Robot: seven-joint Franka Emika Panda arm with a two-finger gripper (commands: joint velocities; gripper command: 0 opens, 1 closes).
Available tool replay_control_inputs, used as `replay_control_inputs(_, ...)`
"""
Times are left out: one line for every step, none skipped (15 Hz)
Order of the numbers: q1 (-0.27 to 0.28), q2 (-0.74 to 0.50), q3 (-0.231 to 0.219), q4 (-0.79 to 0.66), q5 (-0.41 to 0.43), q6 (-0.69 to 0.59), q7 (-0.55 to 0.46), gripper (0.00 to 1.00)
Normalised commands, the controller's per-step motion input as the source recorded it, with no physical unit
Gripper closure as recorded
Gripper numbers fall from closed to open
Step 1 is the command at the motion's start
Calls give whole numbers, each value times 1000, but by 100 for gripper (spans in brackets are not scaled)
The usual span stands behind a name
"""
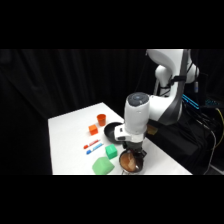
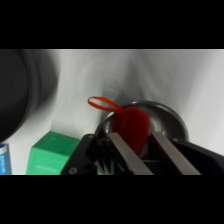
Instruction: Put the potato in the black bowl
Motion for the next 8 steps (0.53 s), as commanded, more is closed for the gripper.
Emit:
replay_control_inputs(55, -252, -72, -9, -2, -245, -4, 97)
replay_control_inputs(71, -310, -93, -15, -42, -304, 27, 97)
replay_control_inputs(66, -343, -90, -5, -54, -356, 28, 98)
replay_control_inputs(64, -363, -91, 4, -77, -381, 40, 98)
replay_control_inputs(60, -388, -95, 21, -104, -421, 56, 98)
replay_control_inputs(42, -388, -79, 30, -106, -417, 49, 98)
replay_control_inputs(25, -393, -66, 26, -113, -405, 46, 98)
replay_control_inputs(2, -388, -53, 22, -112, -389, 37, 98)
